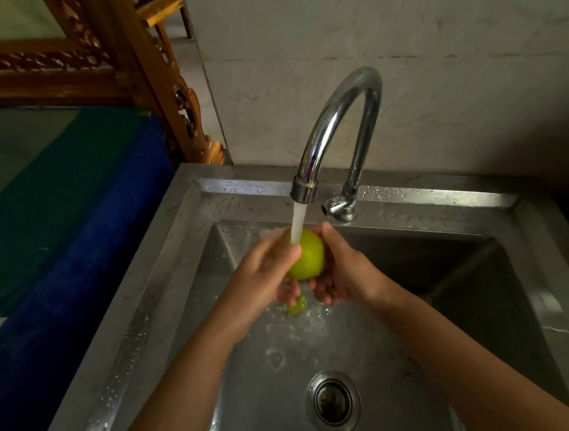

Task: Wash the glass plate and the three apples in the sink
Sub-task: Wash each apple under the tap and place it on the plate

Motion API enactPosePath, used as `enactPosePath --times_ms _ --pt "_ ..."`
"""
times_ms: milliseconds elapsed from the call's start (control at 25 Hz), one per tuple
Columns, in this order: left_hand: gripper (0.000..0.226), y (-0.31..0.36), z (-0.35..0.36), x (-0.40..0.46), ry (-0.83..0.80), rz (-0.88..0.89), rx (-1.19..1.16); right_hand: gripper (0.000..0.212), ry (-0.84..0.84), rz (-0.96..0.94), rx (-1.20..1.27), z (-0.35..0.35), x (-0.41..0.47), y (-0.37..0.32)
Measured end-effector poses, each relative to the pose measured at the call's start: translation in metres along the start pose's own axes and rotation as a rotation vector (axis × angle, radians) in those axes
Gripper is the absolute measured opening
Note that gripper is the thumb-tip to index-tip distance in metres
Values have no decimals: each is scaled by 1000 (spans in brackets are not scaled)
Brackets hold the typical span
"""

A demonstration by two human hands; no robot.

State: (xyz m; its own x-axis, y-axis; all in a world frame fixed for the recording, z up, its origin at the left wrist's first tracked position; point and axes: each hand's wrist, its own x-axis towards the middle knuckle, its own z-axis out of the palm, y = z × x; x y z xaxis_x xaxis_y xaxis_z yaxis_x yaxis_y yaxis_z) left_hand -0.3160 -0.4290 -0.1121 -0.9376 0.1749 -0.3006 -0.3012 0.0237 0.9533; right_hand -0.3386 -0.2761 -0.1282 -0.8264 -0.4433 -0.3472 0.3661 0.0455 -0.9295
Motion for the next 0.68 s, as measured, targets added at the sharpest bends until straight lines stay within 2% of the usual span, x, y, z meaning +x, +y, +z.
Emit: enactPosePath --times_ms 80,160,200,280,360,440,520,600,680 --pt "41 2 0 6 83 -71 -102 40 -73 -24 -49 -4 -5 -2" --pt "38 0 -3 10 150 -210 -246 45 -34 -42 -128 -9 -7 -4" --pt "43 -2 -4 10 152 -279 -325 42 63 -36 -150 -13 -5 -5" --pt "54 -8 -4 8 125 -393 -521 32 374 -61 -217 -27 4 -8" --pt "51 -15 -2 5 97 -461 -722 34 599 -187 -469 -41 14 -15" --pt "51 -22 1 2 62 -507 -837 43 603 -312 -797 -50 22 -20" --pt "56 -30 4 1 33 -546 -891 47 496 -320 -992 -53 29 -20" --pt "60 -34 6 -1 9 -566 -946 46 448 -312 -1036 -54 33 -21" --pt "62 -35 8 -2 -5 -569 -1012 46 472 -312 -1044 -55 32 -19"
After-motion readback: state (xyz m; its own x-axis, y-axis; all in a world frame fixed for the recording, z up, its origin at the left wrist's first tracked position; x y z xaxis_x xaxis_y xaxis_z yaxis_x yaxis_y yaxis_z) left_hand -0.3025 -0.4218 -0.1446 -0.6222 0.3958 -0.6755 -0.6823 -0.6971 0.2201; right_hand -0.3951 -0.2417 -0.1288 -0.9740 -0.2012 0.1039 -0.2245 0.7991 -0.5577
